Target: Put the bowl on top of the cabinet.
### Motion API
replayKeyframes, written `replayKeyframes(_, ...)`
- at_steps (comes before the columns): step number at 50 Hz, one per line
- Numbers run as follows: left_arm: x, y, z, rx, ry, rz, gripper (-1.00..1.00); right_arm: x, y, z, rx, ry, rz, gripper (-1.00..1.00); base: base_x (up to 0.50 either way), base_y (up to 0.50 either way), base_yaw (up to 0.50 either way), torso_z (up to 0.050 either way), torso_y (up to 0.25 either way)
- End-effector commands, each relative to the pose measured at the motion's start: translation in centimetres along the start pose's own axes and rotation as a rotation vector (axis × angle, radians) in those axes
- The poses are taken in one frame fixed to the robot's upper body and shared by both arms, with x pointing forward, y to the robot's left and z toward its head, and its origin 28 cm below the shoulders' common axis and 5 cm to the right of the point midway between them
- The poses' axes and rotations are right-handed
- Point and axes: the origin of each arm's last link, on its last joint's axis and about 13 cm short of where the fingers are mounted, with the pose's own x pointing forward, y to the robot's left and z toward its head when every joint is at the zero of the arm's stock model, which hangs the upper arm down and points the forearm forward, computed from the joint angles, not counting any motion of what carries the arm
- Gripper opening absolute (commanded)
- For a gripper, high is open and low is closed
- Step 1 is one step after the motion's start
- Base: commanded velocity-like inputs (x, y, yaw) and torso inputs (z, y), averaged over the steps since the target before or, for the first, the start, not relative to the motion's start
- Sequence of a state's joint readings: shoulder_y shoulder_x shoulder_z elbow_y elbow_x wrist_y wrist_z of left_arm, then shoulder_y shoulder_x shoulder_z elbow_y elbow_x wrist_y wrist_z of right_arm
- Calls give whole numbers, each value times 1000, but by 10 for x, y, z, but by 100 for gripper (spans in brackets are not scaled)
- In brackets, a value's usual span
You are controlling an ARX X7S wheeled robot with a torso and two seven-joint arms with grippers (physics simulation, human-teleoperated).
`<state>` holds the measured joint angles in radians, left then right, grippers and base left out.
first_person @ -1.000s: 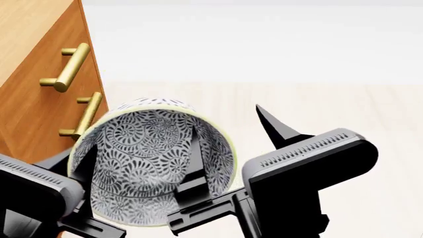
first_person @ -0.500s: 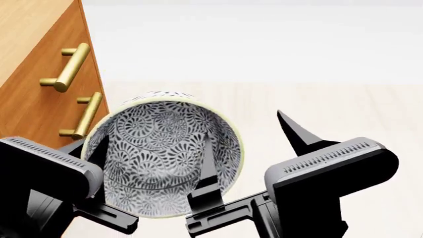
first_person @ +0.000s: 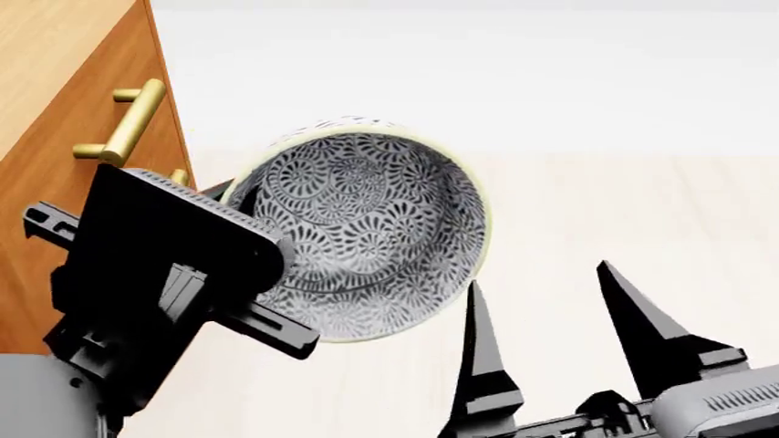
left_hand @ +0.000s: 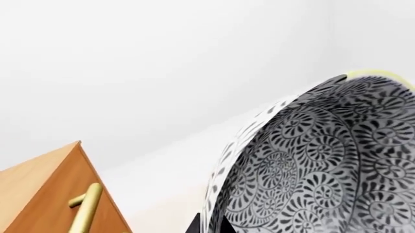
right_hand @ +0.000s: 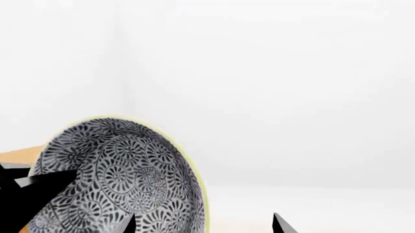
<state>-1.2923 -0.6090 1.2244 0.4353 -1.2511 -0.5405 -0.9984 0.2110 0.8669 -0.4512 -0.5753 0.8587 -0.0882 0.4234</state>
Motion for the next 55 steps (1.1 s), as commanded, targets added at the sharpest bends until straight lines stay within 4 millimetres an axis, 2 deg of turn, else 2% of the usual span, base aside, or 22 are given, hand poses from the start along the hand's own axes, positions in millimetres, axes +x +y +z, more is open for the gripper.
replayKeyframes(1,22,2,24,64,-16,19,-100,-26,-14,-3,128,-123,-40,100,0,0,0,0,0)
replayKeyframes(10,38,3,36,113,-3,28,-100,-44,-20,-14,237,-191,-37,100,0,0,0,0,1)
replayKeyframes(19,50,12,61,176,4,60,-100,-58,-31,-37,327,-229,-94,100,0,0,0,0,0)
replayKeyframes(27,52,22,86,154,-12,45,-100,-59,-35,-54,346,-230,-126,100,0,0,0,1,0)
replayKeyframes(37,55,23,103,190,-27,24,-100,-57,-43,-65,355,-227,-163,100,0,0,0,0,1)
replayKeyframes(40,49,22,121,212,-51,33,-100,-53,-44,-67,342,-215,-170,100,0,0,0,0,0)
replayKeyframes(46,45,26,141,242,-65,97,-100,-48,-42,-70,319,-194,-157,100,0,0,0,0,0)
replayKeyframes(51,45,32,157,228,-74,116,-100,-46,-41,-71,313,-186,-154,100,0,0,0,0,2)
replayKeyframes(55,51,43,177,181,-65,137,-100,-45,-40,-72,305,-178,-152,100,0,0,0,0,0)
